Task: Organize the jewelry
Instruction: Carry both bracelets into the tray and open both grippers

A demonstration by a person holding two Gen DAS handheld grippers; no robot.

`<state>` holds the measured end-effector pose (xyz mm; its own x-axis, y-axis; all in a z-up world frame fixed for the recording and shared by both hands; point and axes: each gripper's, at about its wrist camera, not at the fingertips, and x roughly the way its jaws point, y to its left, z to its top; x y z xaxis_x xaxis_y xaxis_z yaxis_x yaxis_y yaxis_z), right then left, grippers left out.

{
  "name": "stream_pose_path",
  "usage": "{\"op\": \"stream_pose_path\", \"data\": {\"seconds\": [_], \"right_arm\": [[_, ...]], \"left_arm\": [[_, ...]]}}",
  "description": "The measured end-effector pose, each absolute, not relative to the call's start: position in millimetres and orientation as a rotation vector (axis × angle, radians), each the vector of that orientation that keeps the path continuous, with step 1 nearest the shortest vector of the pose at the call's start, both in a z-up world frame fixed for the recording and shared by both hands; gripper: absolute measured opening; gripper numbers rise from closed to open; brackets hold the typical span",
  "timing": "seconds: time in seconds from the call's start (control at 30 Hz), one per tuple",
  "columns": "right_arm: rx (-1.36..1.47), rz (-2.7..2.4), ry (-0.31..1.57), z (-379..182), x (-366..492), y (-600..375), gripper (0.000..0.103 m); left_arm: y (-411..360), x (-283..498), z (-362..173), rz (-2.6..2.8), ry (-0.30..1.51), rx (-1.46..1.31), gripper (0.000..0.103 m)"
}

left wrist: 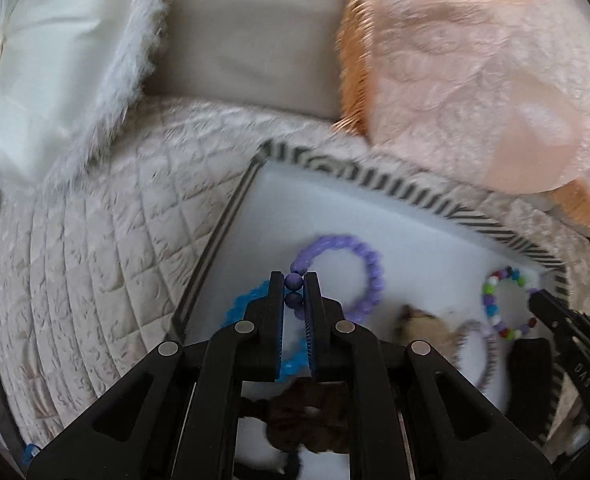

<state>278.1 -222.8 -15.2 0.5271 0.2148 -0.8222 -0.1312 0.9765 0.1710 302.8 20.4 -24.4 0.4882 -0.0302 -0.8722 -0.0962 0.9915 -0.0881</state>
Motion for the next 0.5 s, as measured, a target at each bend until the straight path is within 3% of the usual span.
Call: {"op": "stream_pose_path", "data": {"seconds": [0.13, 0.2, 0.33, 0.5], "right_arm": [[0.076, 0.182, 0.999, -12.3, 277.9, -225.7, 0.012], [0.055, 0.178, 0.997, -11.2, 274.6, -226.4, 0.026], [0.07, 0.195, 0.984, -7.2, 265.1, -229.7, 0.026], [0.044, 0.218, 0.953, 4.5, 242.6, -225.4, 0.027]], "left_arm": [[24.2, 297.9, -25.7, 0.05, 1.061, -0.129, 0.01], [24.7, 292.7, -23.7, 0.055, 1.054, -0.117, 0.013], [25.7, 282.0, -19.9, 0.059, 1.045, -0.107, 0.031], [22.3, 266.7, -8.4, 0.056, 1.023, -0.078, 0.035]]}}
